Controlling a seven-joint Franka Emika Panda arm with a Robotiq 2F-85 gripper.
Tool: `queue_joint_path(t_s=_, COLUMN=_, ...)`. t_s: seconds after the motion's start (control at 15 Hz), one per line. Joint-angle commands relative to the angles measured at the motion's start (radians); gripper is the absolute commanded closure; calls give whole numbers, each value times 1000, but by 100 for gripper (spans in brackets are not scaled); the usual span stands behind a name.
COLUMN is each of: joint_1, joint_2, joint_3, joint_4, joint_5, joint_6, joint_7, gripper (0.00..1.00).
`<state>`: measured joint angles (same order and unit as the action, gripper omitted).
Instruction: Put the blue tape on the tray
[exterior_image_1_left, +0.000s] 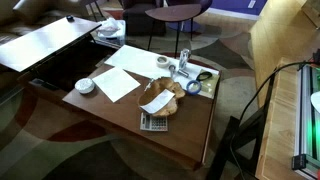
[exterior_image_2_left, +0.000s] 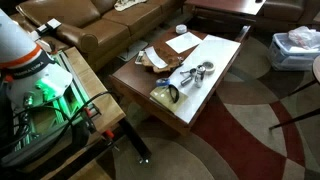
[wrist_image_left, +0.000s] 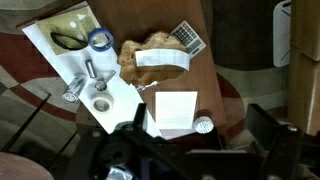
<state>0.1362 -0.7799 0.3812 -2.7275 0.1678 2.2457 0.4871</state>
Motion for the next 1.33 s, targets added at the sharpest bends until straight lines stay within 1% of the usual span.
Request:
queue_joint_path(t_s=0.0, joint_1=8, joint_2=2, joint_3=-8, joint_4=1, joint_5=-8, joint_6=-2, joint_7=5, gripper=0)
queue_joint_path(t_s=0.4, joint_1=8, joint_2=2, joint_3=-8, joint_4=1, joint_5=-8, joint_6=-2, joint_7=6, gripper=0)
queue_joint_path(t_s=0.47, joint_1=-54, joint_2=35, joint_3=27, joint_4=16, joint_5=-40, joint_6=-22, joint_7=82, gripper=0)
queue_joint_path(t_s=0.53, joint_1=-93, joint_2=52, joint_3=42, joint_4=14, joint_5=-67, joint_6=-19, joint_7=124, gripper=0)
queue_joint_path(t_s=0.6, joint_1=-127, joint_2=76, joint_3=41, joint_4=-4, joint_5=-92, joint_6=16, joint_7=146, gripper=0)
queue_joint_path(t_s=0.67, joint_1=-159, joint_2=97, joint_3=47, joint_4=-14, joint_5=-125, joint_6=28, joint_7=178, gripper=0)
queue_joint_path(t_s=0.73, joint_1=-196, joint_2=131, joint_3=45, joint_4=-44, joint_5=-159, joint_6=59, joint_7=200, gripper=0)
queue_joint_path(t_s=0.8, joint_1=-239, joint_2=195, joint_3=53, joint_4=-14, joint_5=-199, joint_6=54, joint_7=236, gripper=0)
queue_joint_path(t_s=1.0, joint_1=-322, joint_2=332, joint_3=54, joint_4=-33, joint_5=-311, joint_6=68, joint_7=352, gripper=0)
queue_joint_path(t_s=1.13, joint_1=-327, joint_2=447, joint_3=30, joint_4=-35, joint_5=-344, joint_6=60, joint_7=426, gripper=0)
queue_joint_path(t_s=1.27, joint_1=-312, joint_2=563, joint_3=-13, joint_4=-39, joint_5=-339, joint_6=79, joint_7=490, gripper=0)
